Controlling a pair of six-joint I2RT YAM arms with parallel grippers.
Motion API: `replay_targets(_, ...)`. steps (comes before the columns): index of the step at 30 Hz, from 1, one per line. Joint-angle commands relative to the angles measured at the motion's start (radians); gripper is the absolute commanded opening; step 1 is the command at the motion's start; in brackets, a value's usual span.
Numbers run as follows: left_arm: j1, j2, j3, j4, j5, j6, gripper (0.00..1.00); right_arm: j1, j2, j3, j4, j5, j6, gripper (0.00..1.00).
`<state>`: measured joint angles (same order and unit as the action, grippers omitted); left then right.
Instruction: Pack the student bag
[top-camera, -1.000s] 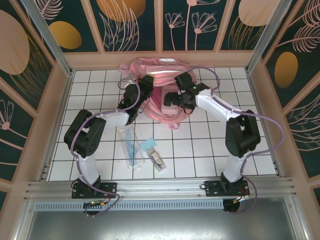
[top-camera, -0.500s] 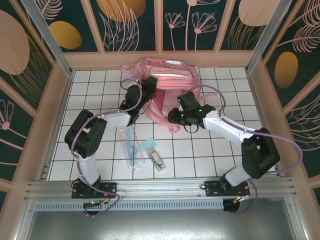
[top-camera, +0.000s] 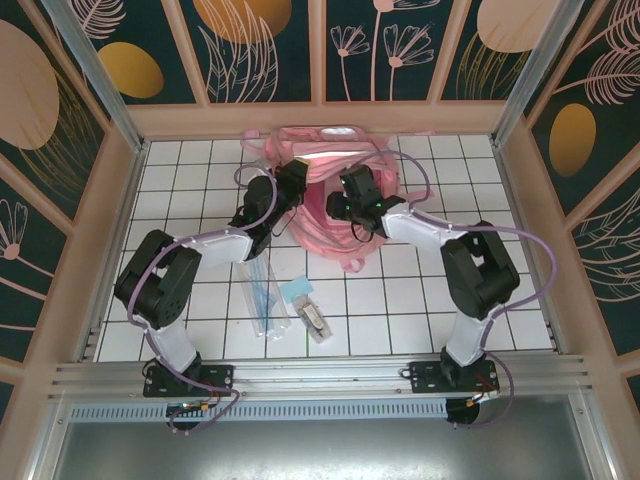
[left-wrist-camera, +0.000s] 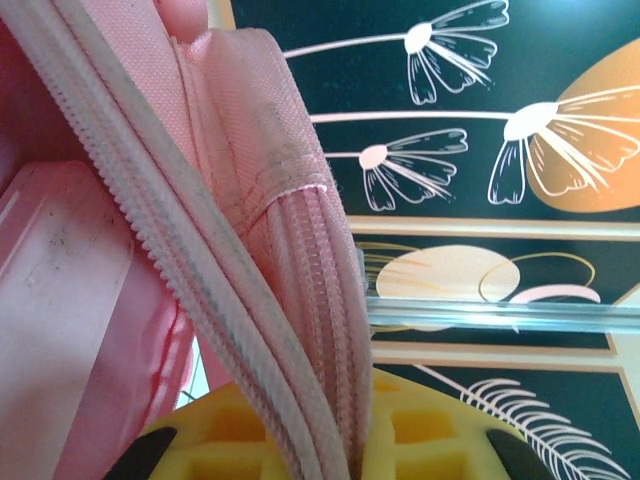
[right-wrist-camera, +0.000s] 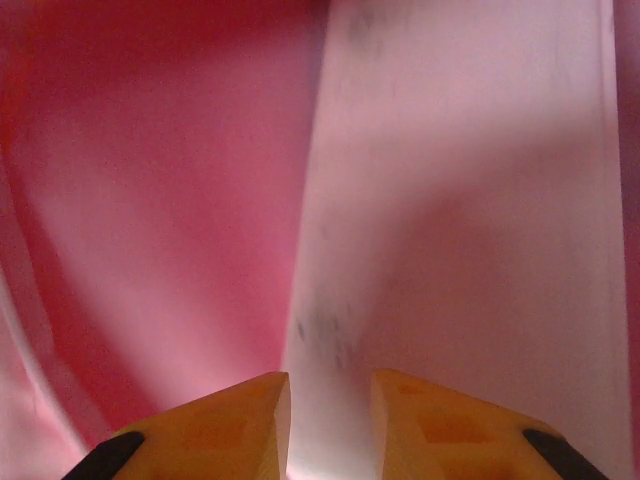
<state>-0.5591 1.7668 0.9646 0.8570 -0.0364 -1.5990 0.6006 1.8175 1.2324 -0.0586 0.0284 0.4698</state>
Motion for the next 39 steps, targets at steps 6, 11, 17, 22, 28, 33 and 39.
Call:
replay_targets(6, -0.025, -0.099, 0.024, 0.126, 0.063, 0.031, 0.00, -0.030, 0.049, 0.094, 0.084, 0.077, -0.110, 0.28)
replay_targets(11, -0.025, -0.039, 0.042, 0.147, 0.060, 0.011, 0.00, -0.004, -0.083, -0.014, 0.022, 0.064, -0.086, 0.31)
replay_targets(17, -0.025, 0.012, 0.075, 0.168, 0.087, -0.016, 0.00, 0.013, -0.135, -0.189, 0.100, 0.029, 0.004, 0.19)
replay_targets(22, -0.026, -0.018, 0.070, 0.145, 0.081, 0.001, 0.00, 0.014, -0.064, -0.208, 0.214, -0.009, 0.022, 0.00)
replay_targets(28, -0.034, -0.047, 0.036, 0.130, 0.079, -0.002, 0.00, 0.011, 0.064, -0.122, 0.289, 0.106, -0.034, 0.00)
replay_targets(33, -0.047, -0.083, 0.013, 0.154, 0.100, -0.037, 0.00, 0.002, 0.165, -0.014, 0.350, 0.231, -0.084, 0.00)
replay_targets(39, -0.045, -0.079, 0.014, 0.125, 0.038, -0.007, 0.00, -0.005, 0.127, 0.057, 0.187, 0.167, -0.118, 0.13)
